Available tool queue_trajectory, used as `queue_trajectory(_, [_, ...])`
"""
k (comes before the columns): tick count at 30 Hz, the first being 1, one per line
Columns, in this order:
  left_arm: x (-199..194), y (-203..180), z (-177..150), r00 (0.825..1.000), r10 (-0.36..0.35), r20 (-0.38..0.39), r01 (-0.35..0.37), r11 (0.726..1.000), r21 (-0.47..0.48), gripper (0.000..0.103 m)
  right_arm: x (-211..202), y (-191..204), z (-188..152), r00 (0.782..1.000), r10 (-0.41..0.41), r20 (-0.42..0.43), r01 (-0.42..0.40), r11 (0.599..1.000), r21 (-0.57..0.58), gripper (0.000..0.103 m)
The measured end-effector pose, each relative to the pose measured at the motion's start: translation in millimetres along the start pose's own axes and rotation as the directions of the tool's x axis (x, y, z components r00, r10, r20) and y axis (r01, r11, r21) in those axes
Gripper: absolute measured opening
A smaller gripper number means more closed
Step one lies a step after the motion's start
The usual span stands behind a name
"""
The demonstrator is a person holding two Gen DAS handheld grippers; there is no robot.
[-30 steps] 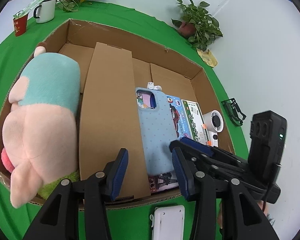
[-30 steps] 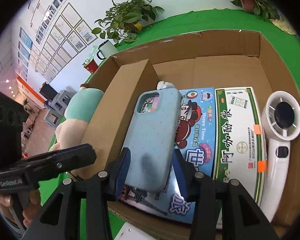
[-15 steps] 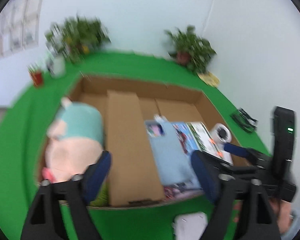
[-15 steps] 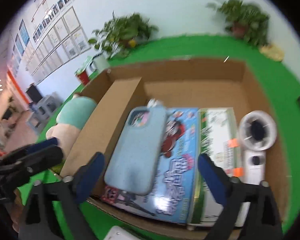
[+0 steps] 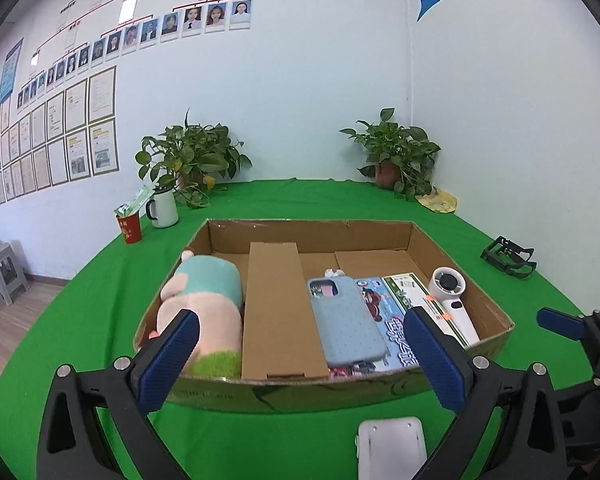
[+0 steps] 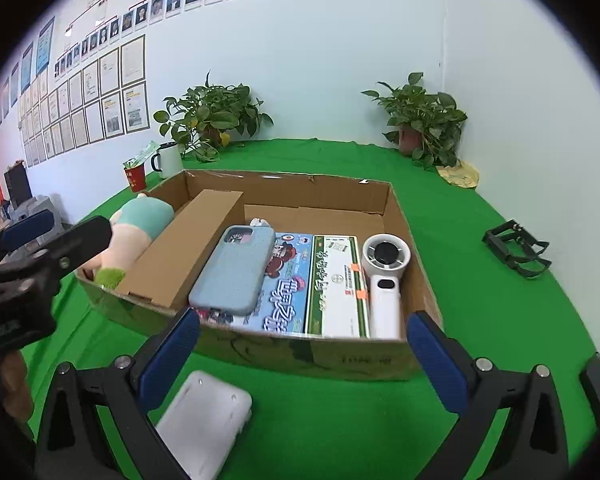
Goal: Organize objects
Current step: 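Open the left gripper and withdraw it from the box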
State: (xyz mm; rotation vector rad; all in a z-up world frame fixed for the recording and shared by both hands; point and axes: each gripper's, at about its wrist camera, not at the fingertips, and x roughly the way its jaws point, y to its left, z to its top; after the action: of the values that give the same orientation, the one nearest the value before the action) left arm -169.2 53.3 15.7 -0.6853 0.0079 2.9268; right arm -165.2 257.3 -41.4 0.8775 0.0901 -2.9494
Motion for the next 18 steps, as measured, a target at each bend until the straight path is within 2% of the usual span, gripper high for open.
queue_trajectory(2, [-6,-3,-8,1.0,-0.02,-0.02,0.02,1.0,-0.015,0.103,-9,4,-5,1.0,-0.019,-0.004,0.019,0.999,-0.033,0.103])
queue_trajectory(6, [-19,-10,-20,0.997,-0.054,-0.047,0.054,0.999,0.005,0.103,-32,9,-18,1.0,-0.008,0.01,0.009,0.998,-0.066,0.103])
queue_trajectory(8, [-18,-7,-24,0.993,-0.082,-0.082,0.082,0.997,-0.002,0.103,-40,8,-25,0.999,0.033,0.019,-0.032,0.998,-0.048,0.103])
queue_trajectory(11, [-11,-3,-30,0.98,-0.122,-0.159,0.12,0.993,-0.019,0.103,-46,3,-37,0.987,0.16,0.027,-0.16,0.987,0.006,0.103])
queue_trajectory(13, [-8,2,-34,0.969,-0.136,-0.207,0.132,0.991,-0.034,0.103,-51,6,-44,0.984,0.172,0.045,-0.173,0.985,0.01,0.103])
queue_trajectory(16, [-13,8,-33,0.982,-0.093,-0.166,0.088,0.996,-0.032,0.103,-61,12,-47,0.981,0.163,0.102,-0.164,0.986,0.001,0.103])
queue_trajectory(18, [-22,6,-33,0.989,-0.084,-0.12,0.082,0.996,-0.021,0.103,-62,18,-46,0.982,0.155,0.106,-0.155,0.988,-0.008,0.103])
